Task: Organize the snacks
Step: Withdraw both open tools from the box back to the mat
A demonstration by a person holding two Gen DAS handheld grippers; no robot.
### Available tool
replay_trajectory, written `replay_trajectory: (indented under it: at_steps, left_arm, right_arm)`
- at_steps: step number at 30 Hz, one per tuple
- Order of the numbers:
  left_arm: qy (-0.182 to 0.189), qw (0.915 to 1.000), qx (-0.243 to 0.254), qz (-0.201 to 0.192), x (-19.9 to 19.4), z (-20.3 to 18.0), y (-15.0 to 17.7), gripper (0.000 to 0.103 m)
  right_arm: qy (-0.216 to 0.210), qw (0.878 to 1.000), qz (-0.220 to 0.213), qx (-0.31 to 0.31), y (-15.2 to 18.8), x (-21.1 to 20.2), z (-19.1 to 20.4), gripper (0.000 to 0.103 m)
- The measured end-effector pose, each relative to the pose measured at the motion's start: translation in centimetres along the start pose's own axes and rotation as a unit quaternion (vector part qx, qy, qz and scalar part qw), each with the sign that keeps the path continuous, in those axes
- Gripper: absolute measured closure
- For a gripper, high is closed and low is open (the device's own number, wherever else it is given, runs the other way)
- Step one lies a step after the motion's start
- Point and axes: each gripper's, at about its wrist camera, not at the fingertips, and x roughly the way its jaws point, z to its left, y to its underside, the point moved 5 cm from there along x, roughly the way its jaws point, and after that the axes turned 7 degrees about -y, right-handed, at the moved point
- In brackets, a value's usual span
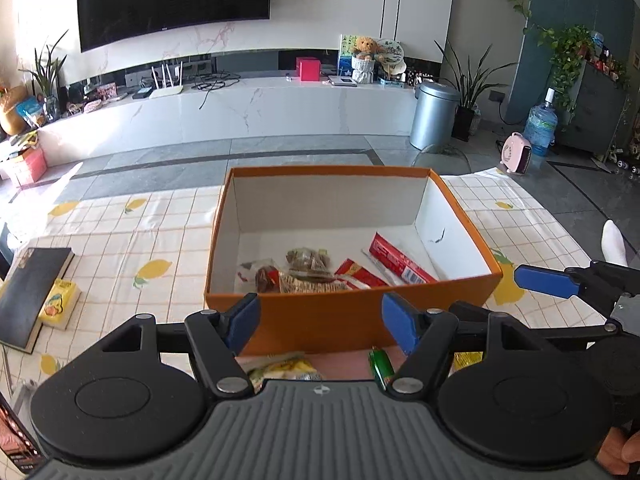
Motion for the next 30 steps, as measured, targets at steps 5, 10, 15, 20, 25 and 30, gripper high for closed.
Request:
replay_trajectory:
  at_steps: [5,10,15,20,25,30]
  left_arm:
    - [0.01,0.9988,-0.044,0.018,-0.2,1.6,2.9,0.021]
    - [0.012,0.9969,-0.074,0.023,0.4,2.8,5.5,0.021]
    - [0.007,0.9959,-0.082,0.036,1.7,3.3,7.2,0.021]
    - [-0.016,0.9932,-0.105,0.048,3.3,3.6,8.0,0.021]
    - [-0.011,0.9877,-0.143,0.063,4.8,4.3,8.7,0.021]
    - [-0.008,0.9836,-0.159,0.084,6.4,4.7,9.1,0.019]
  right_arm:
    - [-0.005,0.999,-0.002,0.046,3.0,-0.6,-0.1,0.034]
    - [-0.003,0.998,0.015,0.067,6.1,0.1,0.4,0.036]
    - [-0.007,0.996,0.044,0.071,8.2,1.8,0.8,0.046]
    - [-0.021,0.995,0.057,0.074,8.8,3.6,1.2,0.061]
    - [-0.033,0.995,0.058,0.071,8.7,5.6,1.5,0.063]
    - [-0.046,0.995,0.069,0.06,8.5,7.6,2.2,0.067]
